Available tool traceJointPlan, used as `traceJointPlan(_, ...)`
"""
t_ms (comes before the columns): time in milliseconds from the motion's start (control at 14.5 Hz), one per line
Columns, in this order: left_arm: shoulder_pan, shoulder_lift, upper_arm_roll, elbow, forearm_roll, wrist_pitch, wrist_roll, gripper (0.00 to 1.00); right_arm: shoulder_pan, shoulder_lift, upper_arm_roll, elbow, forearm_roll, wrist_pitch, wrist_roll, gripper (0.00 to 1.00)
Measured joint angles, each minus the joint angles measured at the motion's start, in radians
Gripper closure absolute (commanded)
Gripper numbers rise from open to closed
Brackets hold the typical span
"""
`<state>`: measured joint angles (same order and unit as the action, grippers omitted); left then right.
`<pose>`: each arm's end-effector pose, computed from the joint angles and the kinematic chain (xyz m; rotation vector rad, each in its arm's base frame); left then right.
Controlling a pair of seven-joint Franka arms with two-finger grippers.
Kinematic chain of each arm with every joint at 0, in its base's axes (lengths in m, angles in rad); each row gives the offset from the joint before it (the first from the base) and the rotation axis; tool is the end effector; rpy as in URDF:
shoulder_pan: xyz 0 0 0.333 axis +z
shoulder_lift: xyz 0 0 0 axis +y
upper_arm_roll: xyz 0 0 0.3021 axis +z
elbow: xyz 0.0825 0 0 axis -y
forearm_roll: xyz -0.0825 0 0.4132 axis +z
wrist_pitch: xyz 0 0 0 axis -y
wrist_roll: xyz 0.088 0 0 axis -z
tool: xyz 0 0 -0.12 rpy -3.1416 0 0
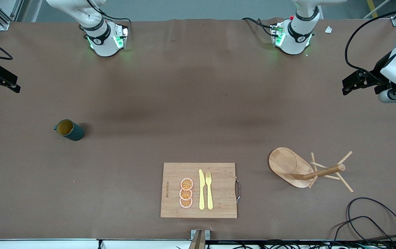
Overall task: Pass cup and hang on rack
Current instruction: 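Lower the right gripper over the teal mug's rim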
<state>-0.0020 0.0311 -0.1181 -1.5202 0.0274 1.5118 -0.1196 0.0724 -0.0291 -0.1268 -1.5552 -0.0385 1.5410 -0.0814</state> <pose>0.5828 -0.0659 0.5997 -3.1128 -0.0009 0.0563 0.5715 -0.0369 0.6195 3.1056 0.0397 0.0191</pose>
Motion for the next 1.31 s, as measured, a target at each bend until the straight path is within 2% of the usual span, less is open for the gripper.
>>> traceJointPlan(828,0.007,0.0,0.001,0.0,0.0,0.0,0.002,0.0,0.0,0.001,-0.001,-0.003,0.0,-0.011,0.0,0.0)
traceJointPlan(1034,0.007,0.0,0.001,0.0,0.0,0.0,0.002,0.0,0.0,0.004,-0.001,-0.045,0.0,0.003,0.0,0.0)
traceJointPlan(1310,0.007,0.0,0.0,0.0,0.0,0.0,0.002,0.0,-0.004,0.009,-0.007,-0.135,0.0,0.101,0.0,0.0)
